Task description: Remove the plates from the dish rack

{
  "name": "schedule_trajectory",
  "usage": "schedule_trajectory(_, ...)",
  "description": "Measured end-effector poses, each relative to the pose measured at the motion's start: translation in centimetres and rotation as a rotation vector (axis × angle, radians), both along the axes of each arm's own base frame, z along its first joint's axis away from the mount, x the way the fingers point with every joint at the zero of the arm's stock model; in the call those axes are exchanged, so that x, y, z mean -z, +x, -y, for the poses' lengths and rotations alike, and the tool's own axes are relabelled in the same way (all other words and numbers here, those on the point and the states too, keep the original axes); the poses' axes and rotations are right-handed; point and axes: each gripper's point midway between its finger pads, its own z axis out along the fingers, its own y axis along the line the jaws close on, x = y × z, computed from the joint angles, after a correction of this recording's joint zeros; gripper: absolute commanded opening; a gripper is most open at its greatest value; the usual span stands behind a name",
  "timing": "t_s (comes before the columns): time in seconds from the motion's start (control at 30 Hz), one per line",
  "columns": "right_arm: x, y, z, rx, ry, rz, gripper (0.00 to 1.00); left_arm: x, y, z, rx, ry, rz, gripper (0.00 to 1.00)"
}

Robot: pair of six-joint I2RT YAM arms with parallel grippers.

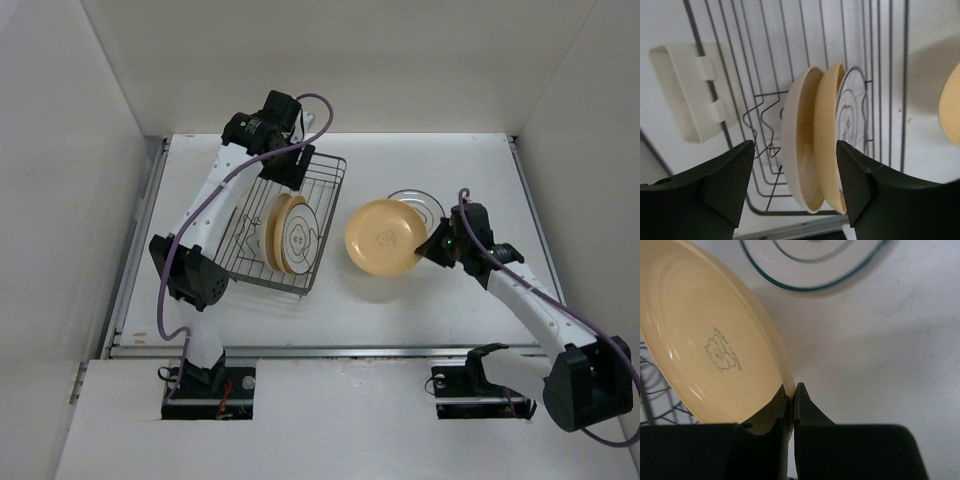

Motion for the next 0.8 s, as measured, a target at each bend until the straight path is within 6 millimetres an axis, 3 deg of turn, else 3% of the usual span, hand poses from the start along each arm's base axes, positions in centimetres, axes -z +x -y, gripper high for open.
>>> schedule_trajectory(0.13,4.7,-2.9,0.7,-0.002,-0.044,-0.17,0.0,0.8,-1.0,-2.2,-0.012,0.114,-0.033,0.66)
schedule_trajectory(0.3,5.8,-4.1,0.2,-0.028,-0.045,-0.208,0.0,1.9,-2.1,-4.3,-0.036,0.2,-0.086,0.71)
schedule_trajectory(0.5,8.2,-3.7,-0.3,-0.043,-0.051,-0.269,0.14,3.1,-2.6,-5.9,-0.063,0.227,-0.139,0.71)
schedule_trajectory(0.67,10.5,-4.1,-0.6,-0.045,-0.057,-0.333,0.41,4.3,-3.6,-5.8,-0.044,0.22,-0.205,0.67)
schedule_trajectory(0.77,11.0,-4.2,-0.6,-0.045,-0.061,-0.35,0.53,4.7,-3.6,-5.7,-0.04,0.224,-0.217,0.56)
schedule_trajectory(0.8,11.0,-4.3,-0.6,-0.045,-0.061,-0.351,0.61,4.8,-3.6,-5.7,-0.04,0.227,-0.223,0.53)
